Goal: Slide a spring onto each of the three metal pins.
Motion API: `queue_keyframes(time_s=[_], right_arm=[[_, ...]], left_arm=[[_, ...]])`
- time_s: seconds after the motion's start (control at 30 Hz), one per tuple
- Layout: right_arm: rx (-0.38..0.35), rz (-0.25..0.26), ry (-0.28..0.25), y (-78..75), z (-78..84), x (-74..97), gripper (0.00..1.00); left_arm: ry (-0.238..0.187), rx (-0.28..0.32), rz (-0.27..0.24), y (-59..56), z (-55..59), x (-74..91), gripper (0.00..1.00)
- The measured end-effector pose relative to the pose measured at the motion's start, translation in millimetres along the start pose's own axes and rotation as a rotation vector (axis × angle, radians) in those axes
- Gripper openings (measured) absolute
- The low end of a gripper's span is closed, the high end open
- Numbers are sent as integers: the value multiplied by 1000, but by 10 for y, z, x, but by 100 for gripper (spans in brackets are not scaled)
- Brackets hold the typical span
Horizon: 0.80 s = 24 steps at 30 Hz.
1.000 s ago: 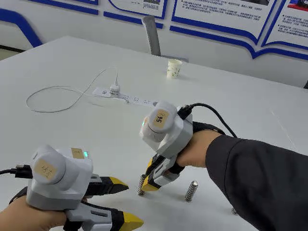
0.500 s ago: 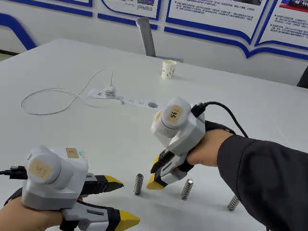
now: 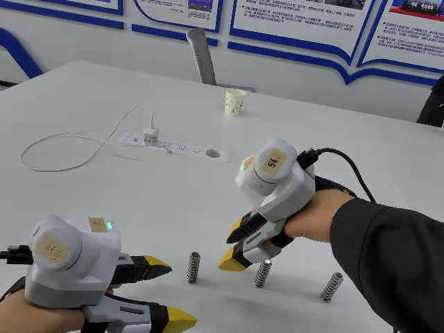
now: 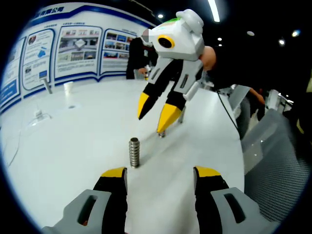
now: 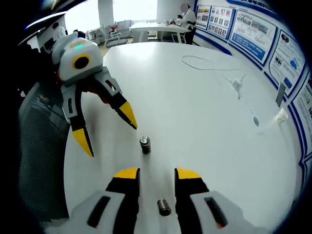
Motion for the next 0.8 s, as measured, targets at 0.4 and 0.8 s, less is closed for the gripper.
queue_keyframes(time_s=[0.4,0.8], right_arm=[[-58,49,-33,-63,180,180,32],[-134,105,-56,-128,478,346,35]], left_arm=[[0,-4,-3,-8,-10,7,57],[7,-6,-2,-14,-5,3,57]])
Point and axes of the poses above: the centre of the closed fingertips' face, and the gripper's own axes: x roughly backward along the fingers, y roughly to its left, z roughly out of its underside, the point moved 5 cm from there along x, roughly backward along the fingers, and after that the axes turned 7 degrees about z, right-handed, at the moved point
